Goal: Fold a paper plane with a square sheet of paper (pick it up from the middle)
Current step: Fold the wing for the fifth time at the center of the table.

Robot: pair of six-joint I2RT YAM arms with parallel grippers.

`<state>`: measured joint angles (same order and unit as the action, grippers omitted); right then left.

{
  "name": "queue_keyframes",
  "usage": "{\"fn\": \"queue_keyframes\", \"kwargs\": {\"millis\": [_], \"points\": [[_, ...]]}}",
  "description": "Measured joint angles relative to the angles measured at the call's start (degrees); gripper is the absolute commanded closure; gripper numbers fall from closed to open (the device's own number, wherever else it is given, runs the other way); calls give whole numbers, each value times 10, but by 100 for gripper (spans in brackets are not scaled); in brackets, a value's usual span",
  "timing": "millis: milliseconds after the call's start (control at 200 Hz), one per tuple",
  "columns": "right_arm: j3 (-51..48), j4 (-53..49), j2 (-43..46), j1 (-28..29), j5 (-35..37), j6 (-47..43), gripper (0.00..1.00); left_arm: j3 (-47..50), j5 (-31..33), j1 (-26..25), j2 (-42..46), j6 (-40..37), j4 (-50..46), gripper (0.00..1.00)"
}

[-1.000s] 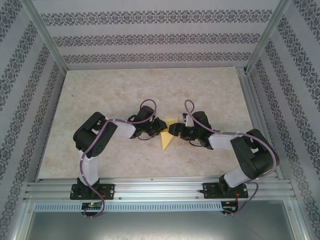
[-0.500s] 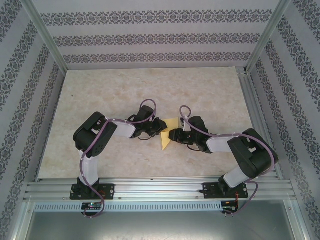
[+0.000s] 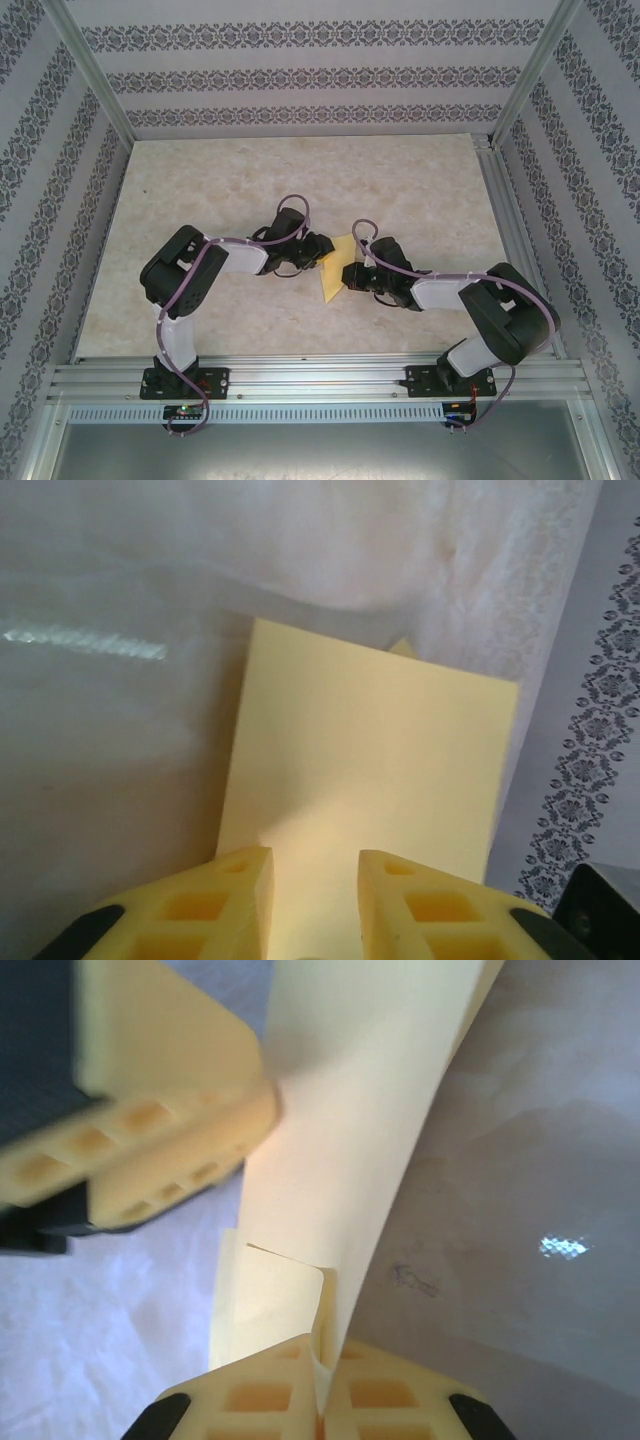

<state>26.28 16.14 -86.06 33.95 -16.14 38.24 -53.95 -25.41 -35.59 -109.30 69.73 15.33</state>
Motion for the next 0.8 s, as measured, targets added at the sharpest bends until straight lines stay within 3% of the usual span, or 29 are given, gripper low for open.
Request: {"fn": "queue_keyframes", "kwargs": {"millis": [205, 510, 799], "points": [[28, -47, 8, 35, 79, -72, 95, 0, 2, 3, 56, 5, -7, 39], [30, -52, 8, 92, 183, -183, 93, -1, -9, 3, 63, 35, -15, 33], [32, -51, 8, 103, 218, -204, 92, -1, -41, 3, 33, 58, 13, 32]]}}
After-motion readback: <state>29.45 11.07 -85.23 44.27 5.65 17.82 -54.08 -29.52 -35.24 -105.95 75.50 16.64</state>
